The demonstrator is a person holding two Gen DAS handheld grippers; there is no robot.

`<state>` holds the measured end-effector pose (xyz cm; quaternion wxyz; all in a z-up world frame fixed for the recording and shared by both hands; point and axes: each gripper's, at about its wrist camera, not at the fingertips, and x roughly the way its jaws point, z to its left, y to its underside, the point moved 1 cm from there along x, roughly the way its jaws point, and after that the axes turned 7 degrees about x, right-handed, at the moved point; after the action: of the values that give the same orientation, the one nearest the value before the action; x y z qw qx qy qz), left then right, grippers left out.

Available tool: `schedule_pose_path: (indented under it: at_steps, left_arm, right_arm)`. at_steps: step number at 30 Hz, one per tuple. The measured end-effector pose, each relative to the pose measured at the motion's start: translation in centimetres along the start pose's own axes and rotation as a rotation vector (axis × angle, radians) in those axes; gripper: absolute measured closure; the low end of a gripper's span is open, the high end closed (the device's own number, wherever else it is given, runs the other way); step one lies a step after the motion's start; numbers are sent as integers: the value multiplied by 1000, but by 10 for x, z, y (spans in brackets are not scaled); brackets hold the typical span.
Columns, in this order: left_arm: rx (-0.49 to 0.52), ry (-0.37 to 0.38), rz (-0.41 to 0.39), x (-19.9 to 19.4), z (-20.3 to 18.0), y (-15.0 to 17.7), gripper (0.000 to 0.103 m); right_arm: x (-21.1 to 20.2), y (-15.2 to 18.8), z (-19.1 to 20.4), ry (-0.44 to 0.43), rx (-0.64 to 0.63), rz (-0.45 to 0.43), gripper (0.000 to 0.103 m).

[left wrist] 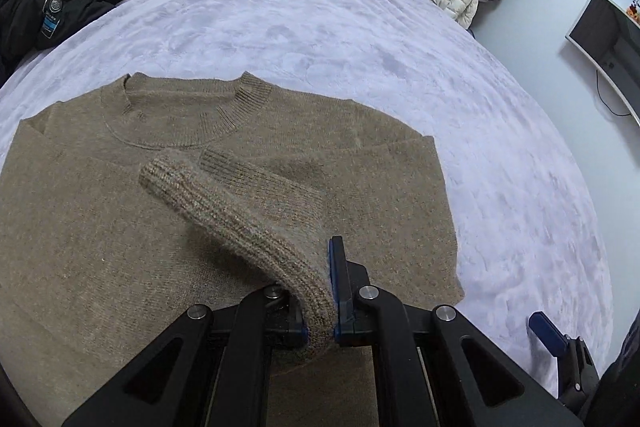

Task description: Fold small clothes

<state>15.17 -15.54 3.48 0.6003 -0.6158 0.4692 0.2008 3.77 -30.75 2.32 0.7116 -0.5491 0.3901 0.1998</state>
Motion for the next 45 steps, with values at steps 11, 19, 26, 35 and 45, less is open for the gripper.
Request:
schedule_pose_path:
  at_steps: [11,19,26,35,45]
  left_arm:
    - [39,46,-36,-16,-8,2,2]
    - [-5,-33,-115,-61,65,10,2]
    - [-173,-188,5,-20,156,46,2]
    - [-79,-268,-96,-12,146,69,1]
    - [-85,-257,-116,-14,146,68,1]
  right_arm:
    - [19,15,-2,-23,22,5,1]
    - [-15,6,-3,-166,44,-67,1]
    - [-25,-7,35,-388,-36,-31,33]
    - [14,-7,55,-402,49,86,47]
    - [20,-14,70,-282,68,87,88]
